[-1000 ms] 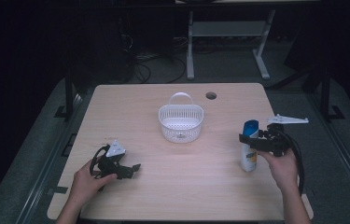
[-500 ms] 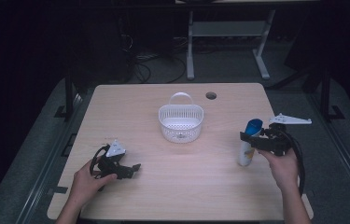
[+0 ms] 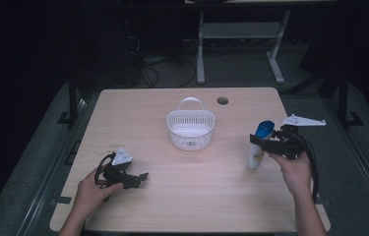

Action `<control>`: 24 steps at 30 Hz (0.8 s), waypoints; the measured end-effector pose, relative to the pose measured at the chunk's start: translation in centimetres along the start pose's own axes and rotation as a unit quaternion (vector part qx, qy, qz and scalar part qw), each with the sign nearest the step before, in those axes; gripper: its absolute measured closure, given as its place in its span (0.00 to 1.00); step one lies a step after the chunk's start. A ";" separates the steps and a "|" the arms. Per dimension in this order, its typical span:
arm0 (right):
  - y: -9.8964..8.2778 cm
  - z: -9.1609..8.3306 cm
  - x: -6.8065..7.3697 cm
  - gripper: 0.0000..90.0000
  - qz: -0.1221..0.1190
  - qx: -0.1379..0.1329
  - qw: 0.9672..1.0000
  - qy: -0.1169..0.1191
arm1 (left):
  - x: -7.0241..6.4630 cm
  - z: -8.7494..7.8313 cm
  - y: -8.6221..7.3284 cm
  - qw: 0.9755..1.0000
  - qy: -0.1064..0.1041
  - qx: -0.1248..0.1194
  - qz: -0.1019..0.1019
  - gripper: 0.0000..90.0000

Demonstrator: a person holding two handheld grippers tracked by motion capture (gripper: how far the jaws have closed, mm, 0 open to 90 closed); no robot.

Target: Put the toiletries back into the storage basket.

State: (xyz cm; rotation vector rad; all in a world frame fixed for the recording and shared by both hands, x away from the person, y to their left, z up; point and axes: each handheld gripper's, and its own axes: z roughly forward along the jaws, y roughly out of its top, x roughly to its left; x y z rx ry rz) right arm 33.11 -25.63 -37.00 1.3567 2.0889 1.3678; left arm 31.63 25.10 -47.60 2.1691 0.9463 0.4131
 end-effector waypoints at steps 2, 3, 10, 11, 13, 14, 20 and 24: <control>0.3 0.2 0.2 0.39 -0.002 -0.001 1.000 0.002 | 0.0 0.0 0.0 1.000 0.000 0.000 0.000 0.15; 0.5 0.2 0.3 0.39 -0.004 -0.001 1.000 0.003 | 0.0 0.0 0.0 1.000 0.000 0.000 0.000 0.15; 1.8 0.6 0.9 0.39 -0.014 -0.004 1.000 0.009 | 0.0 0.0 0.0 1.000 0.001 -0.001 0.001 0.15; 2.0 0.6 1.0 0.39 -0.016 -0.006 1.000 0.010 | 0.0 0.0 0.0 1.000 0.001 -0.001 0.001 0.15; 2.4 0.7 1.2 0.39 -0.018 -0.007 1.000 0.012 | 0.0 0.0 0.0 1.000 0.001 -0.001 0.001 0.15; 2.6 0.8 1.3 0.39 -0.020 -0.007 1.000 0.012 | 0.0 0.0 0.0 1.000 0.001 0.000 0.001 0.15; 4.0 1.2 2.0 0.39 -0.029 -0.007 0.999 0.020 | 0.0 0.0 0.0 1.000 0.001 0.001 0.001 0.15; 4.9 1.6 2.4 0.39 -0.036 -0.009 0.999 0.024 | 0.0 0.0 0.0 1.000 0.000 0.001 0.001 0.15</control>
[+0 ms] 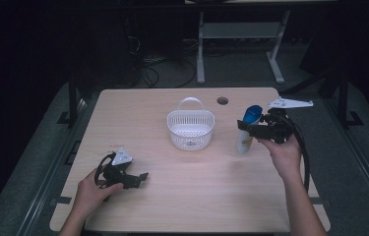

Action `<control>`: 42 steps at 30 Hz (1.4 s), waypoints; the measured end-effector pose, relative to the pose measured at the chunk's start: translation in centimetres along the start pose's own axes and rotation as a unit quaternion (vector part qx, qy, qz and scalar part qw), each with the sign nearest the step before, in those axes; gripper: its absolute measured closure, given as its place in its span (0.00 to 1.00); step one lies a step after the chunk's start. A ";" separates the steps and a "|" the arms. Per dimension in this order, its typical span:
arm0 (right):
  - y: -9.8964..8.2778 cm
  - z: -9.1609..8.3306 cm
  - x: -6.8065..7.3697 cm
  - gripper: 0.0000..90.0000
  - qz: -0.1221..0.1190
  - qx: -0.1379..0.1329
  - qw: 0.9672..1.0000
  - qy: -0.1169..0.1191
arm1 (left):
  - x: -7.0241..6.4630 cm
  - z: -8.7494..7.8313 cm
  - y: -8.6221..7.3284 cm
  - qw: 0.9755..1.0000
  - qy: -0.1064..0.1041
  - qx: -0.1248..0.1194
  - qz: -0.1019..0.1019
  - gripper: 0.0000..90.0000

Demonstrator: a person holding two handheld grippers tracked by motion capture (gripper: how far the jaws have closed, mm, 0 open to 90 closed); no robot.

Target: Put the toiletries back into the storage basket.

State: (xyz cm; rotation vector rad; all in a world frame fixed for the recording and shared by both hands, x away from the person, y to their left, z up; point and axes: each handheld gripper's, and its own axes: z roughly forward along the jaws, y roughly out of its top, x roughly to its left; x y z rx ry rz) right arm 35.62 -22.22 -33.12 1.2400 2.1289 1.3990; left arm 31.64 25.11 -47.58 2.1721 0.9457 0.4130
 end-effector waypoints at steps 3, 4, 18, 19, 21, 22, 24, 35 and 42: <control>0.7 0.3 0.3 0.39 -0.005 -0.002 1.000 0.004 | 0.0 0.0 0.0 1.000 0.000 0.000 0.000 0.15; 1.1 0.4 0.4 0.39 -0.006 -0.003 1.000 0.005 | 0.0 0.0 0.0 1.000 -0.001 0.000 0.000 0.15; 3.7 1.7 1.3 0.39 -0.014 -0.010 1.000 0.019 | 0.0 0.0 0.0 1.000 0.000 0.000 0.000 0.15; 3.7 1.7 1.3 0.39 -0.014 -0.010 1.000 0.019 | 0.0 0.0 0.0 1.000 0.000 0.000 0.000 0.15; 4.2 1.8 1.4 0.39 -0.015 -0.013 1.000 0.019 | 0.0 0.0 0.0 1.000 0.000 0.000 0.000 0.15; 4.4 1.9 1.4 0.39 -0.017 -0.014 1.000 0.019 | 0.0 0.0 0.0 1.000 0.000 0.000 0.000 0.15; 4.7 2.1 1.5 0.39 -0.017 -0.016 0.999 0.022 | 0.0 0.0 0.0 1.000 0.000 -0.001 0.000 0.15; 6.5 3.8 2.4 0.39 -0.024 -0.017 0.999 0.028 | 0.0 0.0 0.0 1.000 -0.001 -0.002 0.000 0.15; 7.6 4.9 3.2 0.39 -0.028 -0.019 0.999 0.035 | 0.0 0.0 0.0 1.000 -0.001 -0.002 0.001 0.15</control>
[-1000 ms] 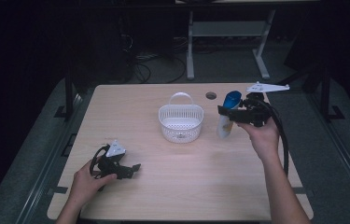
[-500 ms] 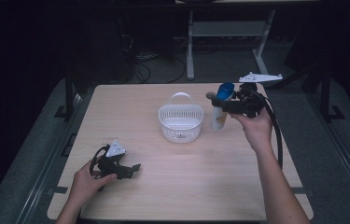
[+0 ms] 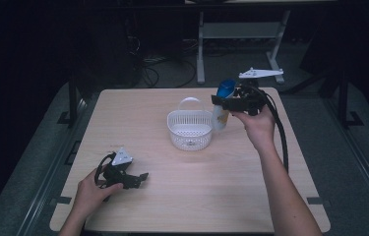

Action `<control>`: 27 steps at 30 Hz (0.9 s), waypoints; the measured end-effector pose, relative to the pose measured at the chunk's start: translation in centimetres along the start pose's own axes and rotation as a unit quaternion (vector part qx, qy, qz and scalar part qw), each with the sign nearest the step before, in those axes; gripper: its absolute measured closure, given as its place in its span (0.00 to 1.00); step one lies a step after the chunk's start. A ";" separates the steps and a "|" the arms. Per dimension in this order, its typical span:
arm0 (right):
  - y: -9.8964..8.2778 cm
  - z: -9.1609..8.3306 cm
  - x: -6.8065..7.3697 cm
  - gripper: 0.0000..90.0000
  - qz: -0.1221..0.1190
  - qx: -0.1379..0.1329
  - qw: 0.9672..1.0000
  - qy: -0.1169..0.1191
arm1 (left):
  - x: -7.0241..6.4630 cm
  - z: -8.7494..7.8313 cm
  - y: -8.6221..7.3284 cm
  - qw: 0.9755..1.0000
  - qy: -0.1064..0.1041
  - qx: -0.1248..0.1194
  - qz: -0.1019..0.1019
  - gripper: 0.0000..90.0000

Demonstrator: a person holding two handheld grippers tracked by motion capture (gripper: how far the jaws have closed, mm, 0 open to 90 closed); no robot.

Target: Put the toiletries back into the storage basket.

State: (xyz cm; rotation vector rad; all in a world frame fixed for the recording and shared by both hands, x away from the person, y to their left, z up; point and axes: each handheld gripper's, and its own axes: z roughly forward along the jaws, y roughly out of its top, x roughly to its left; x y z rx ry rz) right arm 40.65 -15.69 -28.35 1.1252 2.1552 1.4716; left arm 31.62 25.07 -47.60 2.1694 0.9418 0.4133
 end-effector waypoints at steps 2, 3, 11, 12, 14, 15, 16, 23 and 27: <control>0.2 0.3 0.2 0.39 -0.005 0.001 1.000 0.000 | 0.0 0.0 0.0 1.000 0.000 0.001 0.001 0.15; 0.3 0.5 0.3 0.39 -0.006 0.002 1.000 0.000 | 0.0 0.0 0.0 1.000 -0.001 0.001 0.001 0.15; 0.8 1.9 0.8 0.39 -0.008 0.006 1.000 0.009 | 0.0 0.0 0.0 1.000 -0.002 0.000 0.001 0.15; 0.8 2.1 0.9 0.38 -0.008 0.008 1.000 0.009 | 0.0 0.0 0.0 1.000 -0.002 0.000 0.001 0.15; 0.9 2.5 1.1 0.38 -0.014 0.009 1.000 0.009 | 0.0 0.0 0.0 1.000 -0.002 0.000 0.001 0.15; 1.0 2.7 1.2 0.38 -0.015 0.010 1.000 0.009 | 0.0 0.0 0.0 1.000 -0.002 0.000 0.002 0.15; 1.0 2.9 1.3 0.38 -0.016 0.009 1.000 0.010 | 0.0 0.0 0.0 1.000 -0.002 0.000 0.001 0.15; 0.9 4.1 1.7 0.38 -0.020 0.018 1.000 0.015 | 0.0 0.0 0.0 1.000 -0.003 0.000 0.003 0.15; 0.6 4.7 1.7 0.38 -0.022 0.026 0.999 0.015 | 0.0 0.0 0.0 1.000 -0.003 0.000 0.003 0.15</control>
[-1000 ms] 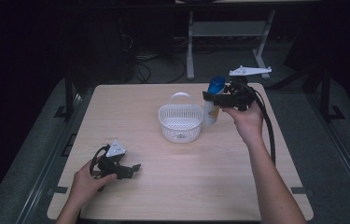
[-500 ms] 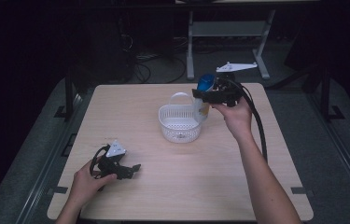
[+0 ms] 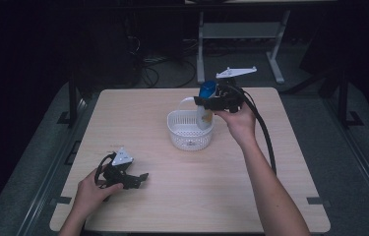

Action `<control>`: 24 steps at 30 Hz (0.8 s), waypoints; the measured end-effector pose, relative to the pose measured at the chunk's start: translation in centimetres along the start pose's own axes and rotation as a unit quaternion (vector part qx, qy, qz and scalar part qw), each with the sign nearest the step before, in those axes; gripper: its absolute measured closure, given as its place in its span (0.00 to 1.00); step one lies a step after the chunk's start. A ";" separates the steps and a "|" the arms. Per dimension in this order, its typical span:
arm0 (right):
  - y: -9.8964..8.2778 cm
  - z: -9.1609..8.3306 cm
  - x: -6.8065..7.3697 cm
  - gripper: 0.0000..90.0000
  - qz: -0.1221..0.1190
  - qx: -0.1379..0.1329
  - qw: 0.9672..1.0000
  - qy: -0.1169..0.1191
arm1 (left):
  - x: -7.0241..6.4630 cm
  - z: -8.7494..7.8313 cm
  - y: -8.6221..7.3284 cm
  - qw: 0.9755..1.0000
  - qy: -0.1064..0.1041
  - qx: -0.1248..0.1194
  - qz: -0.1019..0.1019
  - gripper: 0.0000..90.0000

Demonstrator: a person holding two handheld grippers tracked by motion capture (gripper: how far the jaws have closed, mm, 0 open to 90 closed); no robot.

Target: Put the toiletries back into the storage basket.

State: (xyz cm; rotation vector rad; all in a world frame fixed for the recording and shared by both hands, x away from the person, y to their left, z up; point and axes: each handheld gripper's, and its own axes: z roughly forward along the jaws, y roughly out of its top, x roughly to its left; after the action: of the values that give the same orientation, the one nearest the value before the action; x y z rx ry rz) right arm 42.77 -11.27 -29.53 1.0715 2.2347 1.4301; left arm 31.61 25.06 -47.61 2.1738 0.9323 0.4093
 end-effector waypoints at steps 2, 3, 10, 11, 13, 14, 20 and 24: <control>-0.1 0.2 -0.1 0.38 0.001 0.001 1.000 0.001 | 0.0 0.0 0.0 1.000 0.000 0.000 0.000 0.15; -0.2 0.3 -0.1 0.38 0.003 0.001 1.000 0.002 | 0.0 0.0 0.0 1.000 0.000 0.000 0.000 0.15; -0.8 1.0 -0.2 0.38 0.002 0.006 1.000 0.006 | 0.0 0.0 0.0 1.000 0.000 0.000 0.000 0.15; -0.9 1.1 -0.2 0.38 0.003 0.007 1.000 0.006 | 0.0 0.0 0.0 1.000 0.000 0.000 0.000 0.15; -1.2 1.2 -0.3 0.38 0.004 0.010 1.000 0.006 | 0.0 0.0 0.0 1.000 0.000 0.000 0.000 0.15; -1.4 1.4 -0.4 0.38 0.002 0.010 1.000 0.006 | 0.0 0.0 0.0 1.000 0.000 0.000 0.000 0.15; -2.1 1.9 -0.5 0.38 0.007 0.016 1.000 0.008 | 0.0 0.0 0.0 1.000 -0.001 0.000 0.001 0.15; -2.7 2.3 -0.7 0.38 0.010 0.020 1.000 0.010 | 0.0 0.0 0.0 1.000 0.000 0.001 0.002 0.15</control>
State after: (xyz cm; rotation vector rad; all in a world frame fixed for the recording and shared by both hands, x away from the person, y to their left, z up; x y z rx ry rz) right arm 43.45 -10.88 -33.07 1.1014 2.2818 1.4150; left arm 31.61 25.09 -47.59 2.1788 0.9284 0.4093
